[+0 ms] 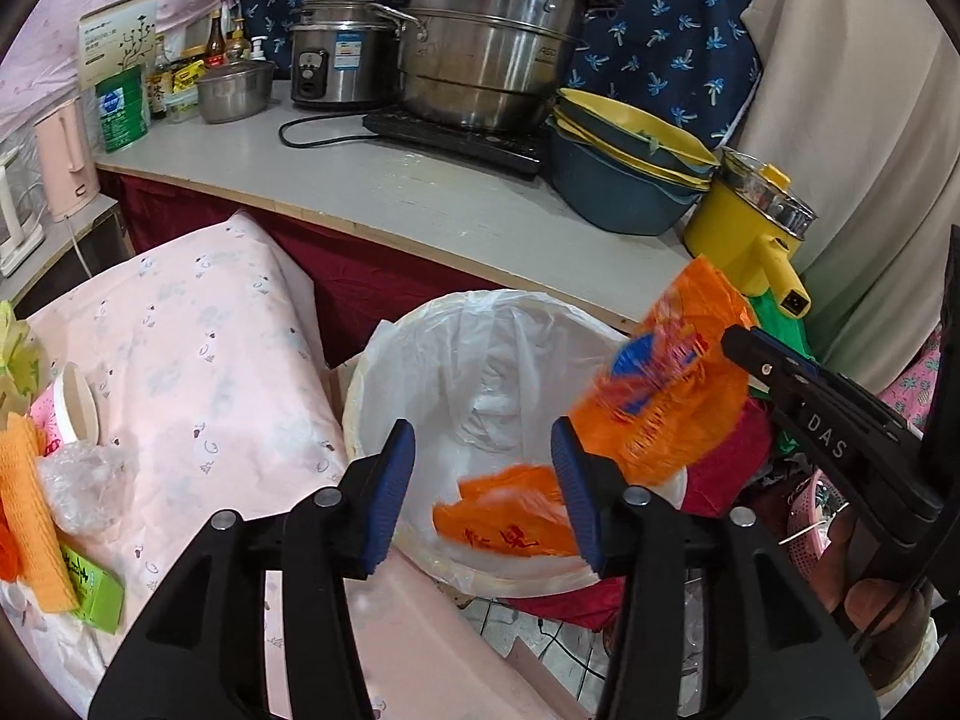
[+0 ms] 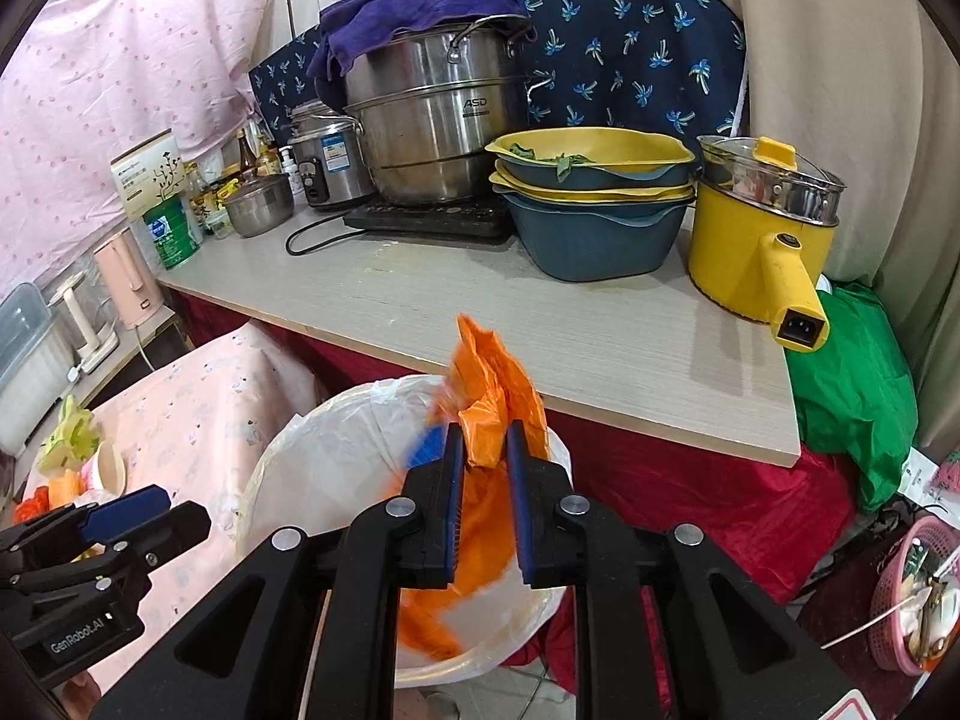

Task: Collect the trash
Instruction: 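Open both tools to drop the orange bags into the bin, then grasp the white paper towel with the left tool while the right tool returns to the table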

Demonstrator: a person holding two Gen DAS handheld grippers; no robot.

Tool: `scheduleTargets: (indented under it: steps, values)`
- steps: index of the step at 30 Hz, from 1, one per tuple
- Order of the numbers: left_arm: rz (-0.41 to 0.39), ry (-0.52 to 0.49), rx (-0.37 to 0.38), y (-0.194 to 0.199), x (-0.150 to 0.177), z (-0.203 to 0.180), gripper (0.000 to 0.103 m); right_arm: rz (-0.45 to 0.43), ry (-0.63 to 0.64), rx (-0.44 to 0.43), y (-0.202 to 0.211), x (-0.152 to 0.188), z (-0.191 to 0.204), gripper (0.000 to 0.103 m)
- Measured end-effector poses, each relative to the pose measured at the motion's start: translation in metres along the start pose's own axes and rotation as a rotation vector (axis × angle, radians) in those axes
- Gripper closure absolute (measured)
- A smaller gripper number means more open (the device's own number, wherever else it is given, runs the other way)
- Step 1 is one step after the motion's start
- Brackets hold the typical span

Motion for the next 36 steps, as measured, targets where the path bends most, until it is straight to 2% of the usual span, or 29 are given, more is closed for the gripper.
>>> scheduleTargets:
  steps: [8,21,27,36]
  values:
    - [-0.027,0.029,-0.049,0.015,0.001,0.021,0.044,-0.009,0.011,-0.026,0.003,-0.004,0.017,0.08]
    - [-0.102,0.119,-0.14,0.067,0.011,0.063,0.038,-0.04,0.063,-0.084,0.03,-0.007,0.057,0.066]
    - [-0.127,0.184,-0.205,0.103,0.029,0.097,0.036,-0.047,0.107,-0.136,0.047,-0.001,0.093,0.063]
    - [-0.14,0.289,-0.303,0.157,0.071,0.152,0.026,-0.049,0.193,-0.23,0.076,0.019,0.16,0.059]
Point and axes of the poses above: each gripper's, at about its wrist camera, not at the fingertips, and y roughly against the way its jaws point, z to its left, x to its underside, the point moved 8 cm from there along -y, roughly the way its jaws point, and after that the axes turned 8 degrees about x, right-handed, at the moved point
